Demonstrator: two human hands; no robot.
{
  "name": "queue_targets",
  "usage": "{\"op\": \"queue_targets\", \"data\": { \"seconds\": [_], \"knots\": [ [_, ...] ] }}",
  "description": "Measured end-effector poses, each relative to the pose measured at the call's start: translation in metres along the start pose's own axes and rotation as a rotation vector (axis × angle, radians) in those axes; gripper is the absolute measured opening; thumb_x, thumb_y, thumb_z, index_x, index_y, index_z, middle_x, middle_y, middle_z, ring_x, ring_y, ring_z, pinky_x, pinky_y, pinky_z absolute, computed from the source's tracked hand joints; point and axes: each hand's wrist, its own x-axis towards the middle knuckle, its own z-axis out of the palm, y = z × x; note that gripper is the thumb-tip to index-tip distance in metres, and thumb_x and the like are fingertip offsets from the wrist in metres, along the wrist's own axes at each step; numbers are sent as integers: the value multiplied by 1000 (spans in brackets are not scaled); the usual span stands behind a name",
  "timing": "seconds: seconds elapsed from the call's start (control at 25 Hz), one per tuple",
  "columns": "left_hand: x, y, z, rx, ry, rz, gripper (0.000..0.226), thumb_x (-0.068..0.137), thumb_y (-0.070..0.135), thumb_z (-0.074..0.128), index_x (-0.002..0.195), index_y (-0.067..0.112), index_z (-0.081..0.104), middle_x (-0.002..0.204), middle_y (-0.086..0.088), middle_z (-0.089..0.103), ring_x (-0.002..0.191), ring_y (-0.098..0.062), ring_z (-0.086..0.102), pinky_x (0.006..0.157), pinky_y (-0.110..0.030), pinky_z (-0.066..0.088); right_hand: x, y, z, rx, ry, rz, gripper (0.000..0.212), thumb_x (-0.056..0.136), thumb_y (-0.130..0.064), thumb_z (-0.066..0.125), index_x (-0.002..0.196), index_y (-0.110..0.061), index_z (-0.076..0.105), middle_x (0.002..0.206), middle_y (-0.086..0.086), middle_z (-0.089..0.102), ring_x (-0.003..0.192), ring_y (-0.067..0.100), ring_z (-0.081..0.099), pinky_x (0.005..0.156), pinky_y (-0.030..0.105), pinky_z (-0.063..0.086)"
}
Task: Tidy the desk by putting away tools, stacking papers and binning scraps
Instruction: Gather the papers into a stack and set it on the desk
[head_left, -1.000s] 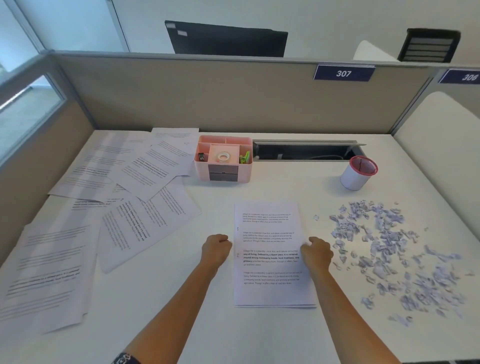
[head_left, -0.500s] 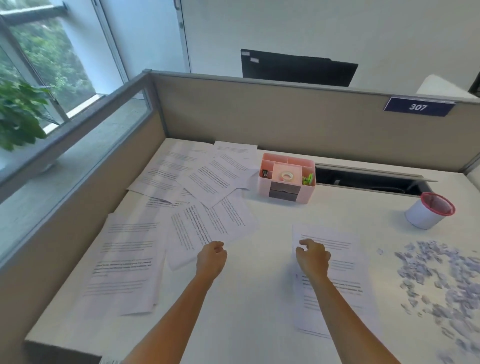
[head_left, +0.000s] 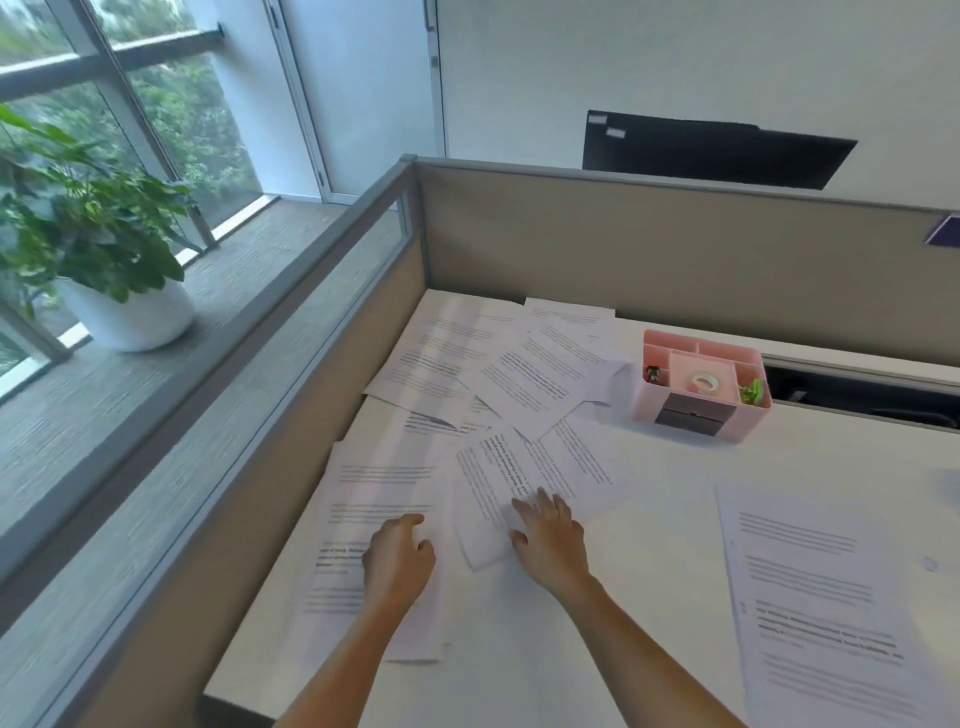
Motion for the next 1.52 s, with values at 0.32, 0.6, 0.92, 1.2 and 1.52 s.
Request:
{"op": "queue_targets", "data": {
  "seconds": [0.32, 0.6, 0.92, 1.2, 1.52],
  "knots": [
    [21, -39, -10, 290, 5, -64, 59, 93, 30, 50, 148, 22, 29, 160, -11, 9, 148, -29, 3, 119, -50, 8, -22, 13, 29, 38, 127, -2, 61, 93, -49, 51, 142, -15, 41, 151, -4, 40, 147, 18, 23, 115, 38, 23],
    [22, -40, -9, 219, 77, -212, 70, 91, 33, 51, 151, 16, 18, 159, -16, 0, 147, -31, -4, 118, -52, 2, -55, 46, 25, 90, 40, -137, 73, 82, -50, 47, 148, -25, 30, 143, -18, 42, 147, 4, 11, 121, 33, 11],
    [17, -41, -14, 163, 38, -273, 70, 92, 34, 50, 151, 16, 18, 159, -16, 1, 146, -33, 1, 117, -50, 8, -59, 14, 31, 93, -28, -253, 53, 80, -37, 47, 133, -32, 46, 158, -19, 16, 148, 2, 5, 118, 26, -1],
    [6, -38, -11, 157, 92, -163, 59, 93, 32, 49, 148, 19, 29, 154, -9, 21, 140, -29, 19, 113, -50, 19, -56, -1, 27, 407, 199, -110, 47, 88, -18, 59, 134, -21, 51, 148, -5, 40, 138, 9, 30, 115, 26, 27],
    [24, -43, -25, 69, 100, -401, 71, 88, 36, 54, 146, 9, 22, 150, -17, 20, 134, -35, 20, 109, -47, 20, -37, -17, 9, 476, 166, 418, 58, 92, -28, 59, 142, -8, 36, 140, 15, 39, 129, 33, 29, 103, 38, 32]
  ]
}}
